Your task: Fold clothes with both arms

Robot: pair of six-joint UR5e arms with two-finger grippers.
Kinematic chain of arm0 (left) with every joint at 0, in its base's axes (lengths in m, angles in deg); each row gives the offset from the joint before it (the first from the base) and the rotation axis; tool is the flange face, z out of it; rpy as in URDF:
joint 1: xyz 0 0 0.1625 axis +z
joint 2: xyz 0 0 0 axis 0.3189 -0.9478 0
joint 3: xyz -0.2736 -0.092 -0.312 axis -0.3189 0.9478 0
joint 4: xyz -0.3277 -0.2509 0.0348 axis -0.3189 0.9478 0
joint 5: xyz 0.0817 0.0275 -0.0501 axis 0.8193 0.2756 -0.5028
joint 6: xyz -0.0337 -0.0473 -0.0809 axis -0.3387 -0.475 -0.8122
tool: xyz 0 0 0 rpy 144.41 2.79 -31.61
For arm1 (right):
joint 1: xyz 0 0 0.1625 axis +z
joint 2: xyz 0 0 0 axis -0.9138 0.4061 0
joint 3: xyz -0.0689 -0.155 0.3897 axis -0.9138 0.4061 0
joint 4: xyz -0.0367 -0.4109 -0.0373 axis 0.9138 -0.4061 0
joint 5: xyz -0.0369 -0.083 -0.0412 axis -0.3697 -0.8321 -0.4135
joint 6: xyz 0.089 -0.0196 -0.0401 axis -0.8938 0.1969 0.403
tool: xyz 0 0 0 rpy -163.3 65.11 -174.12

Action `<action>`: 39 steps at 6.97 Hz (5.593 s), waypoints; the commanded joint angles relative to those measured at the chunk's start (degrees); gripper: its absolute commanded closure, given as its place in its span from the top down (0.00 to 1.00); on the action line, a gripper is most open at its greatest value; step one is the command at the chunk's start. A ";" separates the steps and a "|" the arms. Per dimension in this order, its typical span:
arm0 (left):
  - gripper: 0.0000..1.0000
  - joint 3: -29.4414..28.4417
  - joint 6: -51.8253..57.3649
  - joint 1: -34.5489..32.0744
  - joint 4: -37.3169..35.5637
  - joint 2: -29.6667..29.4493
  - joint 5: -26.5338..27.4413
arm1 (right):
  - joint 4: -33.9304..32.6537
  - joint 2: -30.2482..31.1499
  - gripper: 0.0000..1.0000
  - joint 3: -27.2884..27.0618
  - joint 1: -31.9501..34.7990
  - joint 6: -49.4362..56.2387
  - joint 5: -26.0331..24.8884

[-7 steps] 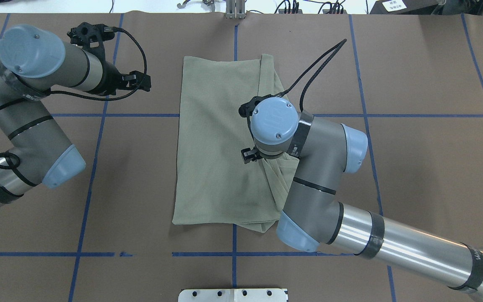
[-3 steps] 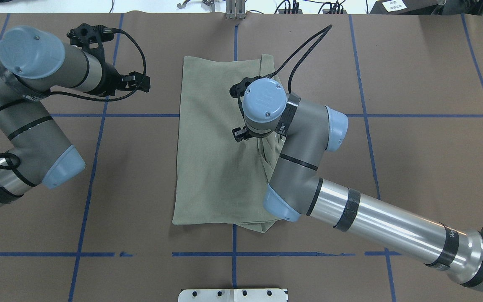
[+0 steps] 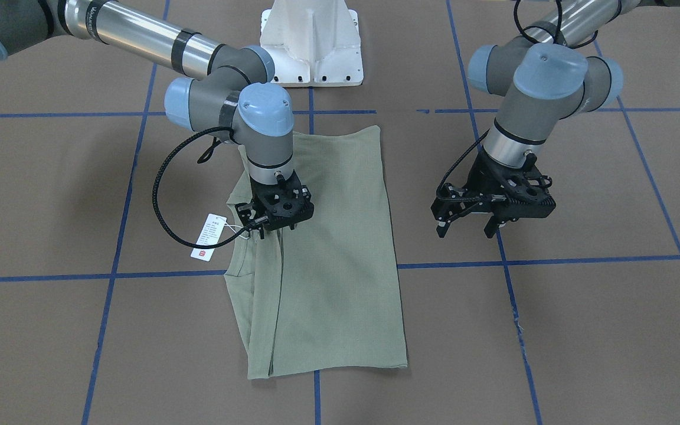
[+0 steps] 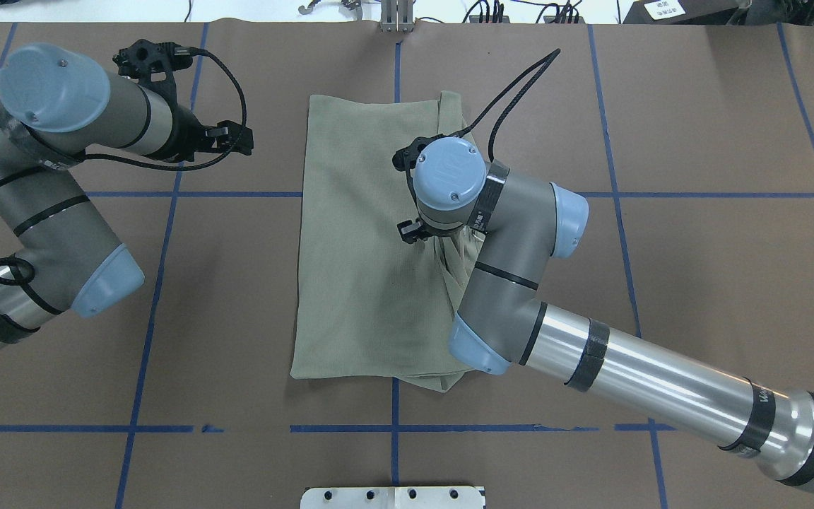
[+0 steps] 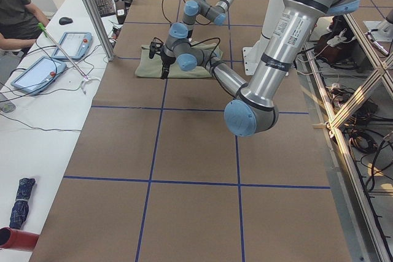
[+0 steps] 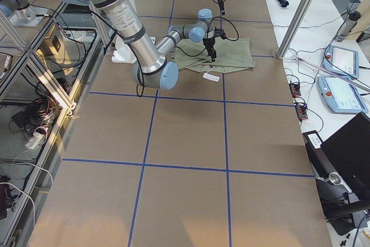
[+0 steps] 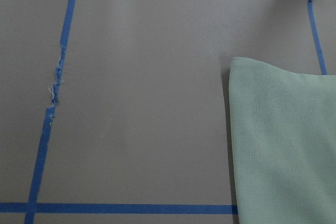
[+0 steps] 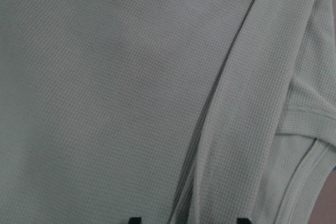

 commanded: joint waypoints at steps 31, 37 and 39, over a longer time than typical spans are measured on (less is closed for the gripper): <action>1.00 -0.81 -0.35 0.09 0.09 -0.41 0.00 | -3.93 17.34 1.00 -16.64 3.75 0.19 3.85; 1.00 0.07 -0.18 0.09 -0.18 -0.49 0.09 | -1.40 -4.15 1.00 9.22 8.76 6.15 4.49; 1.00 0.51 -0.09 -0.09 -0.27 -0.67 0.35 | 2.81 -6.30 1.00 15.77 10.08 8.71 4.57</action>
